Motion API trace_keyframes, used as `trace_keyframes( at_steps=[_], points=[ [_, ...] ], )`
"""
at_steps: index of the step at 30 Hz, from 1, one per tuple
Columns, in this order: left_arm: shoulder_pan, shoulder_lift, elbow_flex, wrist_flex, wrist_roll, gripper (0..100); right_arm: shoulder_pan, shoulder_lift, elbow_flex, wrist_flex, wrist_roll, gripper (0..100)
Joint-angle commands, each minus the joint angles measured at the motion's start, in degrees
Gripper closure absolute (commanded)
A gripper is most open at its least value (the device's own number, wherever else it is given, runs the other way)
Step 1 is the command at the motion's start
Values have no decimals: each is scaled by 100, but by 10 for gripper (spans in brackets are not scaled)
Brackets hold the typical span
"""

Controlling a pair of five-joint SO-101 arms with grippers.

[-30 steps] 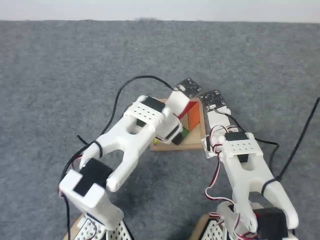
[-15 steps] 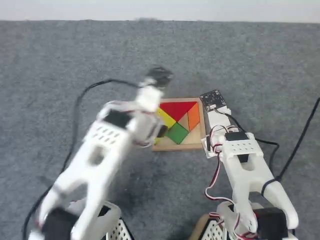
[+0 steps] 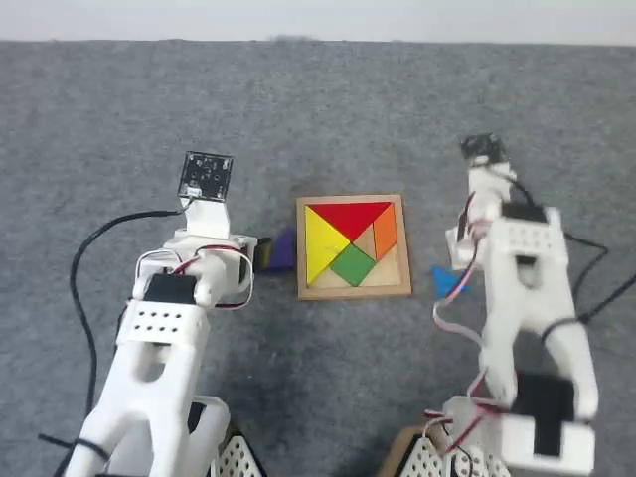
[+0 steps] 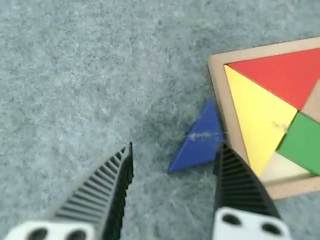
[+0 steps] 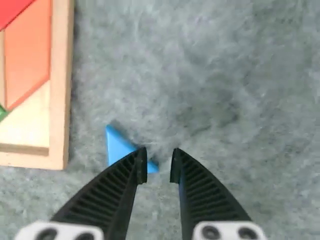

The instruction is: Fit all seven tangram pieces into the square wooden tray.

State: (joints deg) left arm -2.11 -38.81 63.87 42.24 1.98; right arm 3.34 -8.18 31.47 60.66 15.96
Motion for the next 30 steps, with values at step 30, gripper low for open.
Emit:
trace_keyframes(
  at_steps=[30],
  points=[
    [-26,132,-75,-193,88,754,-954,233,-123,523,2180,820]
  ],
)
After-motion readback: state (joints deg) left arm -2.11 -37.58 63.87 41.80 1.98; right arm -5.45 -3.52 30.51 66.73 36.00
